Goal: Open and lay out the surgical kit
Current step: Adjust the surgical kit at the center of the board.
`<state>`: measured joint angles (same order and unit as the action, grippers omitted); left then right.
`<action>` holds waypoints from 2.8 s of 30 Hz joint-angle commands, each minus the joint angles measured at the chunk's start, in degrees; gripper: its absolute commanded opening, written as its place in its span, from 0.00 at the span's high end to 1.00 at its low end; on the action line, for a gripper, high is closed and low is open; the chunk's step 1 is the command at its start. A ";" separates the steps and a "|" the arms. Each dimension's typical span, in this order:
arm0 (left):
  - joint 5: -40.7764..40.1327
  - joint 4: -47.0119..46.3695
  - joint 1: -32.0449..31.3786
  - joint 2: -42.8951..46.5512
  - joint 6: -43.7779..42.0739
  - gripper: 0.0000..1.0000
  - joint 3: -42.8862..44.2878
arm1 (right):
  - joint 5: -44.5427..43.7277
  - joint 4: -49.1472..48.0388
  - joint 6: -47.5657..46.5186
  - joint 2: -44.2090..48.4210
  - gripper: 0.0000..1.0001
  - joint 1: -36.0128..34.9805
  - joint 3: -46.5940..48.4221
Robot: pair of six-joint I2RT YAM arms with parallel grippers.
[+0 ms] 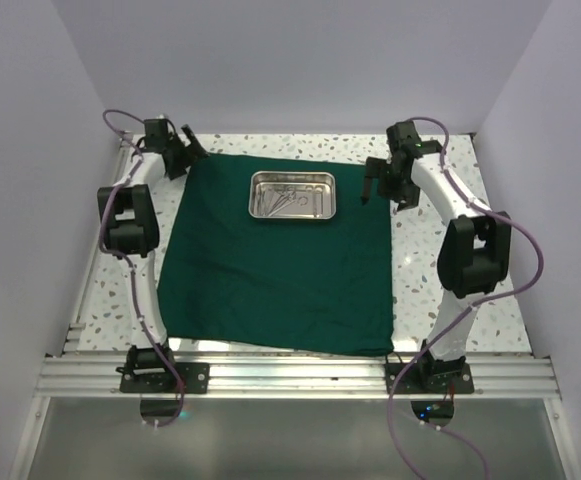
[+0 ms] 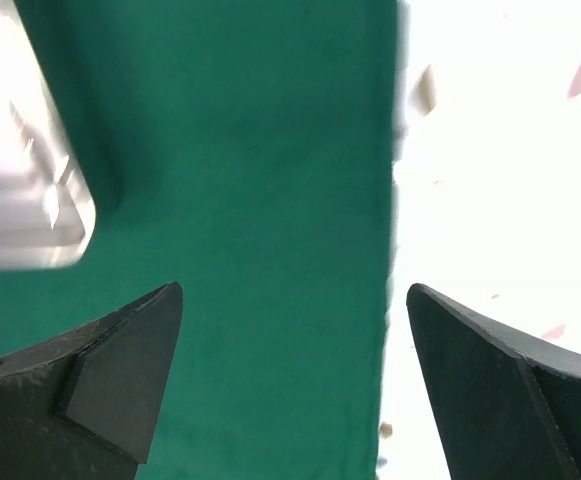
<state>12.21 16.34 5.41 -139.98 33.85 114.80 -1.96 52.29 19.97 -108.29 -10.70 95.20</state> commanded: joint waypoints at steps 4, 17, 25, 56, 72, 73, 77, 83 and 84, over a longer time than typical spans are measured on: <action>-1.13 9.15 2.41 11.47 -1.59 0.00 -10.55 | -0.41 -3.34 0.51 -11.04 0.01 5.60 13.15; -0.43 13.72 2.59 15.10 -6.42 0.00 -13.12 | -0.33 -5.44 -0.81 -27.85 0.10 6.92 24.95; -0.08 13.37 2.76 5.69 -8.27 0.24 -7.76 | 0.37 -8.87 -0.81 -30.48 0.60 7.97 22.14; -1.65 11.52 2.94 -1.88 -4.93 1.00 2.01 | -4.45 -11.60 0.86 -42.18 1.00 12.54 40.33; -5.80 12.84 3.29 8.75 -6.16 0.00 0.77 | -6.91 -17.57 -1.51 -30.59 0.03 12.81 32.60; -5.18 13.19 3.20 10.15 -5.99 0.00 1.38 | -7.36 -17.14 -1.77 -29.01 0.03 12.72 32.68; -0.70 13.98 1.63 11.57 -6.24 0.00 2.97 | -8.50 -13.80 -2.30 -23.12 0.01 12.81 30.24; -1.66 18.11 -7.33 9.29 -7.39 0.00 6.93 | -5.52 -13.10 -1.07 -6.98 0.01 12.63 13.39; -1.83 17.94 -8.47 9.29 -6.96 0.00 6.66 | -5.34 -12.31 -0.98 -4.93 0.01 12.63 11.09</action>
<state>9.23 31.44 2.63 -132.73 28.23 119.92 -7.94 38.48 19.00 -123.22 2.26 111.70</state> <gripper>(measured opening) 0.995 0.986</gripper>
